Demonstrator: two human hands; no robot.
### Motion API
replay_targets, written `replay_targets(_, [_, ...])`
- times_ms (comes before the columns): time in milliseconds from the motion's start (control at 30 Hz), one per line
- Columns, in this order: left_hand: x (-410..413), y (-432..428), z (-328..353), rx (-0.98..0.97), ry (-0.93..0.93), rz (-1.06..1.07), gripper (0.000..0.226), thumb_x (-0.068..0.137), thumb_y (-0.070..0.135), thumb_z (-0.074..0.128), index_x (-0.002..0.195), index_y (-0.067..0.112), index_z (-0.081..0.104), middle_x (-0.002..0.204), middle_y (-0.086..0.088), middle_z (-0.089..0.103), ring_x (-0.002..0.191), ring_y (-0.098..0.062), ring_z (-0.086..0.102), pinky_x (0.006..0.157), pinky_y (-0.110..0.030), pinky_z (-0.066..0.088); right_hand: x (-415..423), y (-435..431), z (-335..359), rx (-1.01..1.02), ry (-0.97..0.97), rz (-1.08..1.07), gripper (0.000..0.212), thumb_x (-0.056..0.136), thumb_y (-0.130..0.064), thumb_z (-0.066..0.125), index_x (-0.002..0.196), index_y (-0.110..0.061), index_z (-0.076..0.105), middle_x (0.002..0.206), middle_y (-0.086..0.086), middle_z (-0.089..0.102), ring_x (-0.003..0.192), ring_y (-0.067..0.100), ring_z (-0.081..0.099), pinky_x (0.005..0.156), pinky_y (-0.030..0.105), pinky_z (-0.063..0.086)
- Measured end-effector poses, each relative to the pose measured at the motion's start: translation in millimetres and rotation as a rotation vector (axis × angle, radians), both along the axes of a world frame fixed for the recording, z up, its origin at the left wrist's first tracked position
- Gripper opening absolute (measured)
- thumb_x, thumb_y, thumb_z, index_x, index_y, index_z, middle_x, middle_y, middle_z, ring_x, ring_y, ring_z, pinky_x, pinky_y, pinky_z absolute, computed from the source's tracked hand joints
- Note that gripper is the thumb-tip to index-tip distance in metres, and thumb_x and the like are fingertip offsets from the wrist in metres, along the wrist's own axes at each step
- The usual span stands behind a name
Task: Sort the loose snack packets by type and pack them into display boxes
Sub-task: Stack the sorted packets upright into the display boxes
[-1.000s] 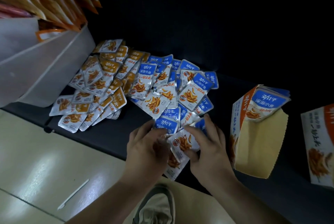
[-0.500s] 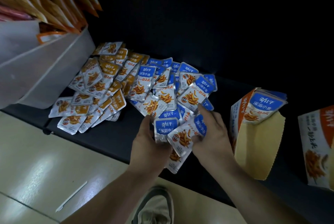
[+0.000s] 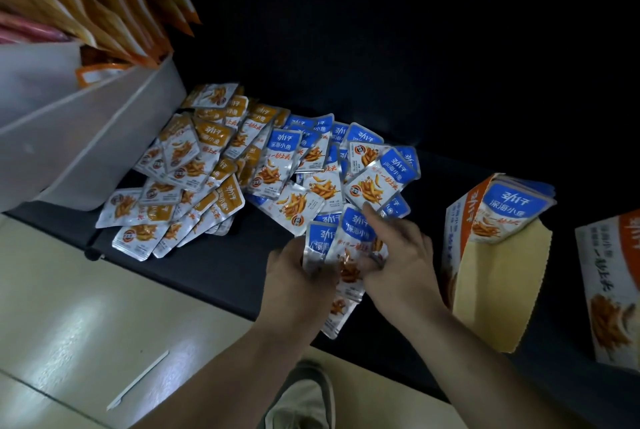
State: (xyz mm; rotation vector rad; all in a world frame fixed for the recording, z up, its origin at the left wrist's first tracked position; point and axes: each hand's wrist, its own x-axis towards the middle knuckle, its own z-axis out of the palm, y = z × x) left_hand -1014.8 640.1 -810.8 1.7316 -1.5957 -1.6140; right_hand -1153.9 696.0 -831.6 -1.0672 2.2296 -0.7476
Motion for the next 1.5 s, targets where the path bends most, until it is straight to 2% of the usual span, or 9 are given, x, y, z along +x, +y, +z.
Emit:
replay_targets(167, [-11.7,2.7,1.8,0.125,0.122,0.143,0.037,0.092,0.006,0.073,0.119,0.030,0.063,0.094,0.013,0.074,0.071,0.010,0.070,0.046,-0.009,0.048,1.8,-8.0,2.6,-0.084,-0.218,-0.251,0.064,0.092,-0.026,0.076,0.147,-0.036,0.047,0.127,-0.004,0.062,0.120,0.015,0.060,0.092,0.041,0.058])
replay_targets(333, [-25.1,1.2,8.3,0.217,0.154,0.241,0.029,0.092,0.021,0.076,0.115,0.033,0.064,0.096,0.010,0.076,0.071,-0.005,0.075,0.050,-0.021,0.054,8.7,0.8,14.7,-0.043,-0.335,-0.263,0.034,0.099,-0.034,0.064,0.131,-0.041,0.058,0.119,-0.010,0.064,0.106,0.007,0.065,0.068,0.019,0.056])
replay_targets(467, [-23.9,11.4,9.8,0.245,0.205,0.165,0.033,0.095,0.018,0.072,0.120,0.037,0.061,0.103,0.008,0.078,0.086,-0.015,0.078,0.076,-0.042,0.063,4.6,9.3,32.2,-0.015,-0.382,-0.285,0.033,0.101,-0.030,0.061,0.129,-0.047,0.055,0.125,-0.009,0.061,0.108,0.007,0.063,0.076,0.026,0.058])
replay_targets(633, [-22.8,31.2,35.9,0.082,0.407,-0.048,0.056,0.101,-0.004,0.056,0.135,0.040,0.050,0.115,0.009,0.077,0.105,-0.008,0.074,0.083,-0.027,0.060,10.0,25.8,66.9,-0.058,-0.397,-0.254,0.046,0.105,-0.021,0.051,0.142,-0.048,0.045,0.110,-0.026,0.062,0.096,-0.010,0.060,0.064,0.006,0.047])
replay_targets(867, [-47.0,33.9,81.4,-0.244,0.520,-0.354,0.058,0.105,-0.004,0.046,0.152,0.028,0.032,0.136,0.011,0.066,0.127,-0.008,0.062,0.104,-0.028,0.053,-9.6,44.7,117.7,-0.323,-0.479,-0.339,0.063,0.102,-0.009,0.054,0.143,-0.055,0.044,0.115,-0.025,0.070,0.103,-0.010,0.066,0.080,0.013,0.056])
replay_targets(1067, [-112.1,28.5,99.6,-0.295,0.479,-0.508,0.041,0.102,0.009,0.061,0.133,0.034,0.050,0.122,0.018,0.070,0.117,0.003,0.065,0.099,-0.027,0.057,-79.4,66.5,138.3,-0.529,-0.503,-0.419,0.055,0.092,0.017,0.055,0.129,-0.023,0.057,0.108,-0.001,0.077,0.098,0.011,0.075,0.075,0.027,0.062])
replay_targets(1233, [-135.5,27.8,83.2,-0.462,0.262,-0.639,0.033,0.099,0.026,0.067,0.129,0.036,0.059,0.115,0.019,0.068,0.110,0.005,0.062,0.093,-0.025,0.055,-113.4,89.1,122.2,-0.426,-0.303,-0.396,0.050,0.085,0.004,0.075,0.113,-0.033,0.058,0.101,-0.011,0.076,0.097,0.006,0.073,0.086,0.037,0.060])
replay_targets(1333, [-143.0,30.3,74.5,-0.633,0.143,-0.654,0.028,0.095,0.028,0.071,0.122,0.031,0.066,0.104,0.019,0.066,0.103,0.005,0.058,0.082,-0.011,0.048,-114.9,97.5,110.2,-0.439,-0.221,-0.396,0.045,0.087,0.000,0.075,0.109,-0.036,0.056,0.100,-0.017,0.072,0.094,0.001,0.071,0.082,0.025,0.059])
replay_targets(1500, [-151.7,33.6,74.1,-0.496,0.237,-0.618,0.028,0.095,0.026,0.071,0.122,0.034,0.068,0.101,0.022,0.070,0.098,0.007,0.065,0.081,-0.014,0.053,-121.9,98.7,112.7,-0.465,-0.164,-0.382,0.047,0.087,0.000,0.076,0.107,-0.038,0.055,0.099,-0.024,0.069,0.094,-0.003,0.068,0.079,0.015,0.055])
